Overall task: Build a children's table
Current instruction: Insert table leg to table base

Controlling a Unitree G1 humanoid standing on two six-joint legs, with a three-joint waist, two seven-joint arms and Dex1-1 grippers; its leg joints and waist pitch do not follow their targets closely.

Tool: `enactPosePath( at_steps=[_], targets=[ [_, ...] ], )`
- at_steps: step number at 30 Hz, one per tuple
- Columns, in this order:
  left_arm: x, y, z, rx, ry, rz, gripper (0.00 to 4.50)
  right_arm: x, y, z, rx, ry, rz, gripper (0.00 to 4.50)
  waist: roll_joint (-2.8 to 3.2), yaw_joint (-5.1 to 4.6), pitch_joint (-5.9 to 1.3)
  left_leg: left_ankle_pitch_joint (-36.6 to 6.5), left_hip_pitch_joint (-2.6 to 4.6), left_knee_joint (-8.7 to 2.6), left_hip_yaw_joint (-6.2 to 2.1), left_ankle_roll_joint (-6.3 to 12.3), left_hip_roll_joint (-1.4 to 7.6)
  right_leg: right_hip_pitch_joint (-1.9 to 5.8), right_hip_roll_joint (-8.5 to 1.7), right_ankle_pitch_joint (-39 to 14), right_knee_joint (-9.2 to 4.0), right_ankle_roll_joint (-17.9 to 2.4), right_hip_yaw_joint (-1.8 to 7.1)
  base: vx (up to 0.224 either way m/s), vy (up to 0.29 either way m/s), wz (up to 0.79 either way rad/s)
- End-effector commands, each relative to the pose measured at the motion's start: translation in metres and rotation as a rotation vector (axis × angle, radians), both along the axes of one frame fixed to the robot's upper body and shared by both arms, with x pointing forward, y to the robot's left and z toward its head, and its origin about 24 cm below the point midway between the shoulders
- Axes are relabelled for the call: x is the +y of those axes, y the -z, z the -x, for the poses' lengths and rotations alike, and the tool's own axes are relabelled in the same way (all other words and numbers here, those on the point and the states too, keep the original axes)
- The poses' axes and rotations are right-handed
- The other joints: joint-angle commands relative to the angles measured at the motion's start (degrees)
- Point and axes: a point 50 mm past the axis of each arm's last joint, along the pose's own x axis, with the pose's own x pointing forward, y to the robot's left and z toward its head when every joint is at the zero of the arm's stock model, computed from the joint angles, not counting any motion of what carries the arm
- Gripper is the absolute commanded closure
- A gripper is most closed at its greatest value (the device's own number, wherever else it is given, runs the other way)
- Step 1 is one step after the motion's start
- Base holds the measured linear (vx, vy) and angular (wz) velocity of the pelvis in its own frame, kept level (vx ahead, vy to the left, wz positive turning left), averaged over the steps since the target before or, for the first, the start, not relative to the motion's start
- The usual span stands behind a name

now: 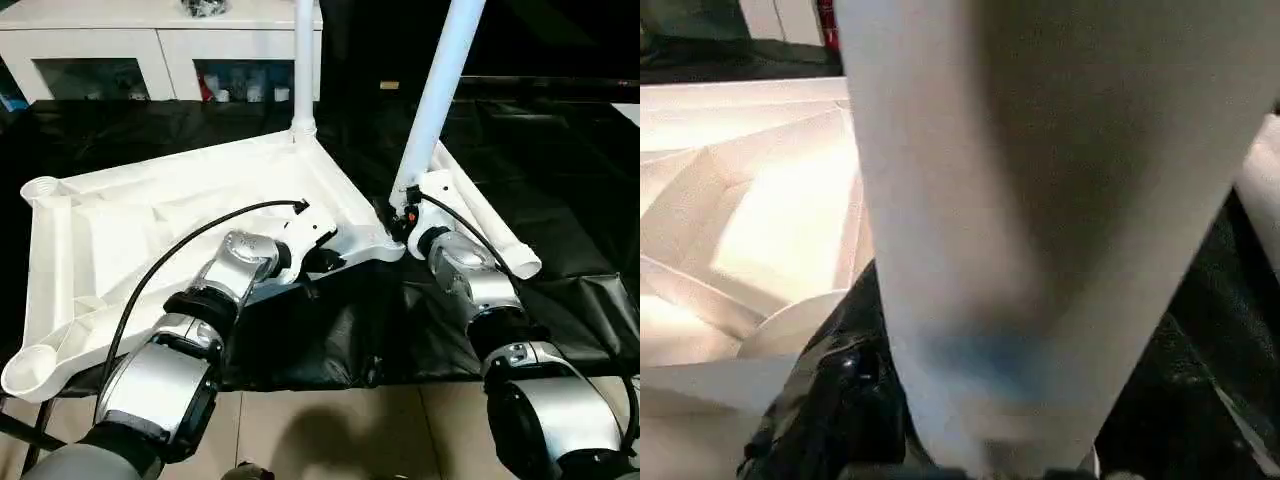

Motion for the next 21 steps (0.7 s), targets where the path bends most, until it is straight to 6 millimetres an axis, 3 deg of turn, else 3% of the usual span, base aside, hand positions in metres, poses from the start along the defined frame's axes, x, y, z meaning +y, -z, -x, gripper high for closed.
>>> enactPosePath(
  at_steps=[1, 10, 13, 15, 18, 21],
  targets=[
    [-0.027, -0.029, -0.004, -0.104, 0.062, 0.114, 4.50, 0.037, 0.034, 0.019, 0.168, -0.122, -0.078, 1.90, -0.14, -0.06, -3.79, -16.4, 1.59, -4.47, -2.02, 0.82, 3.68, 2.12, -4.32, -12.7, -4.22, -13.6, 2.77, 0.000, 0.000, 0.00],
    [-0.017, -0.031, -0.004, -0.115, 0.099, 0.111, 4.50, 0.033, 0.025, 0.015, 0.120, -0.143, -0.119, 1.08, -0.03, -0.26, -3.98, -13.5, 1.30, -4.22, -1.86, 2.33, 3.67, 2.39, -4.29, -8.4, -3.71, -15.1, 2.68, 0.000, 0.000, 0.00],
    [-0.014, -0.031, -0.003, -0.116, 0.112, 0.109, 4.50, 0.031, 0.022, 0.013, 0.104, -0.157, -0.127, 1.01, 0.14, -0.36, -4.09, -12.7, 1.19, -4.10, -1.83, 2.81, 3.65, 2.51, -4.27, -6.9, -3.48, -15.5, 2.63, 0.000, 0.000, 0.00],
    [-0.011, -0.031, -0.003, -0.115, 0.121, 0.105, 4.50, 0.028, 0.020, 0.012, 0.090, -0.154, -0.113, 0.66, 0.05, -0.38, -4.11, -12.1, 1.13, -4.03, -1.78, 3.27, 3.67, 2.55, -4.23, -6.0, -3.39, -16.0, 2.57, 0.000, 0.000, 0.00],
    [-0.009, -0.031, -0.003, -0.115, 0.130, 0.104, 4.50, 0.025, 0.019, 0.011, 0.083, -0.152, -0.099, 0.47, 0.47, -0.35, -4.13, -11.9, 1.26, -3.99, -1.77, 3.21, 3.77, 2.45, -4.22, -5.5, -3.30, -16.4, 2.56, 0.000, 0.000, 0.00],
    [-0.005, -0.030, 0.000, -0.106, 0.176, 0.102, 4.50, 0.016, 0.018, 0.010, 0.071, -0.169, -0.061, 0.34, 0.36, -0.22, -4.15, -11.7, 1.16, -3.94, -1.70, 3.28, 3.75, 2.58, -4.16, -5.0, -3.22, -16.7, 2.46, 0.000, 0.000, 0.00]
  ],
)
